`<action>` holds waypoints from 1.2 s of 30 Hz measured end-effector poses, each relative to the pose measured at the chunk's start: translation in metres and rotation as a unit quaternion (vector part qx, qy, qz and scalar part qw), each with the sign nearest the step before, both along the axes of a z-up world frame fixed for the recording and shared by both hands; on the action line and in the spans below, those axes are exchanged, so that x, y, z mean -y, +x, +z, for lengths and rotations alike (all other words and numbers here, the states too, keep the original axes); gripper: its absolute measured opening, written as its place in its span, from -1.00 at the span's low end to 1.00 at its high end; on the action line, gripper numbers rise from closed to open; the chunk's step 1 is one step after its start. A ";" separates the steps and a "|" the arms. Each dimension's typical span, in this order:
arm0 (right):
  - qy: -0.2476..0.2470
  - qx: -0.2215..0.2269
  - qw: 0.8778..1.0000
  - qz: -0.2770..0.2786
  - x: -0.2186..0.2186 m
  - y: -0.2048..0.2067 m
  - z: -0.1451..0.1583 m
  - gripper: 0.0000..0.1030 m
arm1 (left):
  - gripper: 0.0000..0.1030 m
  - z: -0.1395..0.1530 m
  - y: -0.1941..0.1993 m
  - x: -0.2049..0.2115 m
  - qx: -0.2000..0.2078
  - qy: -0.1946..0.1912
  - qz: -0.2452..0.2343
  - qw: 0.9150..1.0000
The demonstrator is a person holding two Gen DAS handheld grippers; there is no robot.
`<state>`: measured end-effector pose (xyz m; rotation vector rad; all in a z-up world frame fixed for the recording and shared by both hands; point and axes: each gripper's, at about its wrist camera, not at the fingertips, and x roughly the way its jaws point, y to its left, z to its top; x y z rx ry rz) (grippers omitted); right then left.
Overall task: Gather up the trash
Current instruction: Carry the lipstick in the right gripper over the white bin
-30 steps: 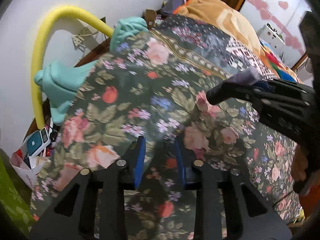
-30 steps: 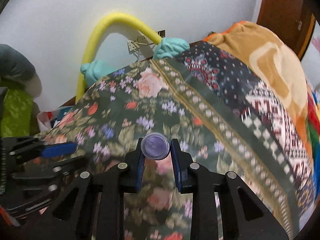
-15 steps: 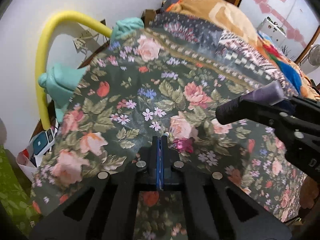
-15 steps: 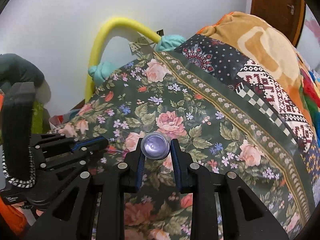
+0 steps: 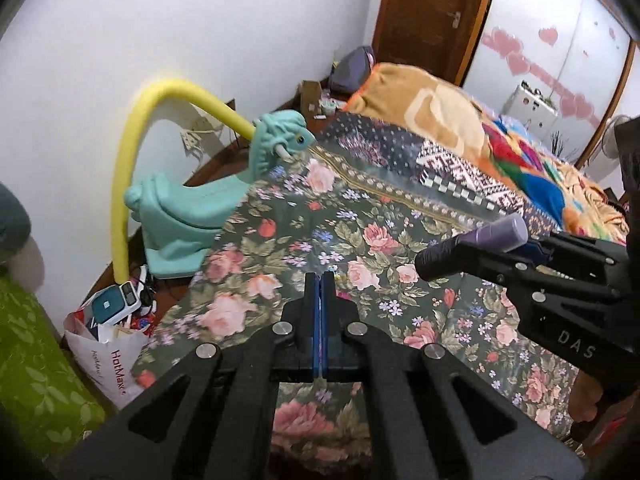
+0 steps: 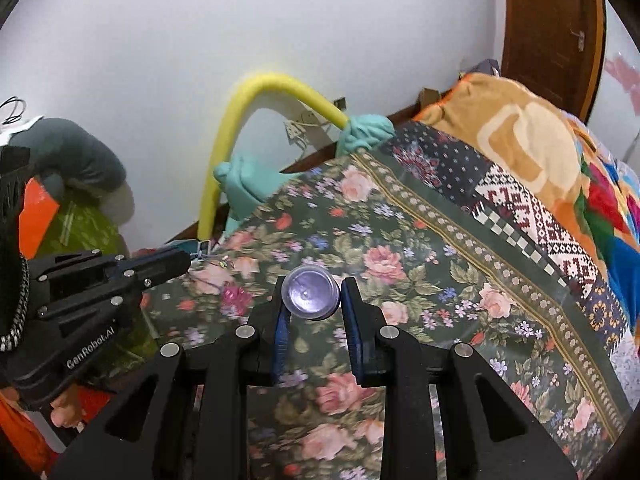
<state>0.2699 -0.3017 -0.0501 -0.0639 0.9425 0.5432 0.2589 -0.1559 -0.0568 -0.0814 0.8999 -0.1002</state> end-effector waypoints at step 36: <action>-0.008 -0.042 0.984 0.172 -0.217 -0.171 -0.024 -0.56 | -1.00 -0.041 -0.226 -0.203 -0.039 0.022 0.146 0.988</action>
